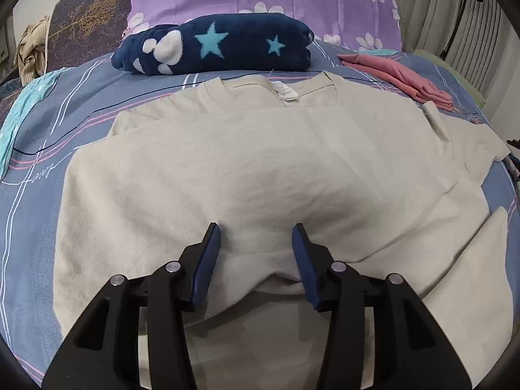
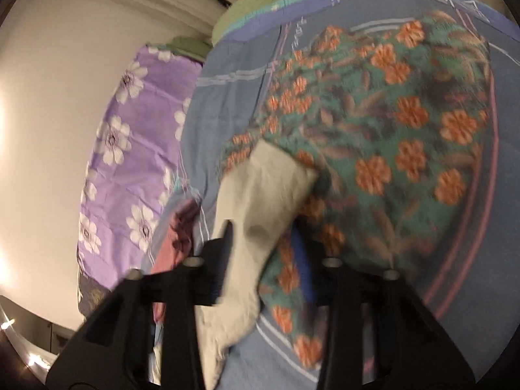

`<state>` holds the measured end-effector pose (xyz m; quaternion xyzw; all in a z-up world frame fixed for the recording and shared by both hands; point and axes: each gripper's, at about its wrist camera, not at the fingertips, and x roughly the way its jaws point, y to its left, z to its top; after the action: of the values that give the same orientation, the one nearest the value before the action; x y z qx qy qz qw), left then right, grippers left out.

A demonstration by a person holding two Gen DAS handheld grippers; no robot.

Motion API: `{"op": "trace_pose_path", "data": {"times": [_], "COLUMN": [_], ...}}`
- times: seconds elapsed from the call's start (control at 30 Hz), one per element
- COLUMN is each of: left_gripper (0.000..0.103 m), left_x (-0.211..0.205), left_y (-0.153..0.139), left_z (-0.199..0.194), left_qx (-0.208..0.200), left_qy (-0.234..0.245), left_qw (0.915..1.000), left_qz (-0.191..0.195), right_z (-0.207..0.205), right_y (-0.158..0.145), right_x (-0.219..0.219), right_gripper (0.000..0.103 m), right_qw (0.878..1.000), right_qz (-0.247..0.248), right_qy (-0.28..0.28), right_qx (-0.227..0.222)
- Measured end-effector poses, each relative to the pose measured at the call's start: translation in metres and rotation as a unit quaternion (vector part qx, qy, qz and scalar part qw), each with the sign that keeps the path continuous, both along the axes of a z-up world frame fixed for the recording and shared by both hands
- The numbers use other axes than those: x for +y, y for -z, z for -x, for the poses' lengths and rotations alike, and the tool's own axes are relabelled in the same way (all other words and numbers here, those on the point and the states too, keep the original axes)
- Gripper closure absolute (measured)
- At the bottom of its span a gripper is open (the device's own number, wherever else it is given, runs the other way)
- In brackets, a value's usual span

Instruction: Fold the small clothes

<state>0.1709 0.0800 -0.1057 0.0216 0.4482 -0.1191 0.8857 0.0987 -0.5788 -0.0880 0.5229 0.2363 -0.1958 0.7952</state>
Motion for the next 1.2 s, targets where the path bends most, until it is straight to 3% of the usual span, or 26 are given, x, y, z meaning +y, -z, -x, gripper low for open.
{"op": "trace_pose_path", "data": {"times": [0.03, 0.07, 0.17, 0.23, 0.3, 0.4, 0.5, 0.57, 0.7, 0.9, 1.0, 1.2], "left_gripper": [0.053, 0.052, 0.050, 0.049, 0.046, 0.046, 0.046, 0.046, 0.046, 0.046, 0.045, 0.042], "left_x": [0.000, 0.000, -0.001, -0.001, -0.001, -0.001, 0.003, 0.006, 0.009, 0.001, -0.013, -0.043], "left_y": [0.000, 0.001, 0.001, 0.001, 0.001, 0.000, -0.002, -0.005, -0.019, -0.036, -0.032, -0.019], "left_z": [0.000, 0.001, 0.001, 0.000, -0.001, 0.000, 0.001, 0.002, 0.009, 0.013, 0.005, -0.022], "left_qx": [-0.001, -0.002, -0.004, -0.003, -0.002, -0.004, -0.002, 0.002, 0.005, 0.025, 0.066, 0.130], "left_qy": [0.000, 0.000, -0.001, -0.003, -0.003, -0.003, -0.007, -0.016, -0.005, 0.041, 0.050, 0.021], "left_qw": [1.0000, 1.0000, 1.0000, 1.0000, 0.9999, 0.9999, 0.9996, 0.9989, 0.9953, 0.9733, 0.9566, 0.9430], "left_qz": [0.003, 0.004, 0.004, 0.007, 0.012, 0.014, 0.029, 0.044, 0.096, 0.225, 0.280, 0.306], "right_z": [-0.003, -0.006, -0.014, -0.029, -0.049, -0.072, -0.084, -0.090, -0.095, -0.083, -0.069, -0.054], "right_y": [0.000, -0.002, -0.025, -0.049, -0.074, -0.096, -0.087, -0.068, -0.023, 0.007, 0.012, 0.005], "right_x": [-0.001, -0.001, 0.018, 0.055, 0.112, 0.218, 0.317, 0.372, 0.430, 0.438, 0.441, 0.448], "right_gripper": [0.096, 0.100, 0.100, 0.100, 0.100, 0.100, 0.100, 0.100, 0.100, 0.100, 0.100, 0.099], "right_qw": [1.000, 1.000, 0.999, 0.993, 0.979, 0.941, 0.895, 0.868, 0.836, 0.825, 0.820, 0.804], "right_qz": [0.000, 0.001, 0.035, 0.066, 0.094, 0.125, 0.134, 0.143, 0.152, 0.158, 0.175, 0.235], "right_qy": [0.001, 0.004, -0.013, -0.067, -0.144, -0.277, -0.394, -0.455, -0.521, -0.541, -0.544, -0.546], "right_qx": [-0.001, -0.005, -0.036, -0.070, -0.107, -0.150, -0.160, -0.139, -0.080, -0.031, -0.029, -0.032]}}
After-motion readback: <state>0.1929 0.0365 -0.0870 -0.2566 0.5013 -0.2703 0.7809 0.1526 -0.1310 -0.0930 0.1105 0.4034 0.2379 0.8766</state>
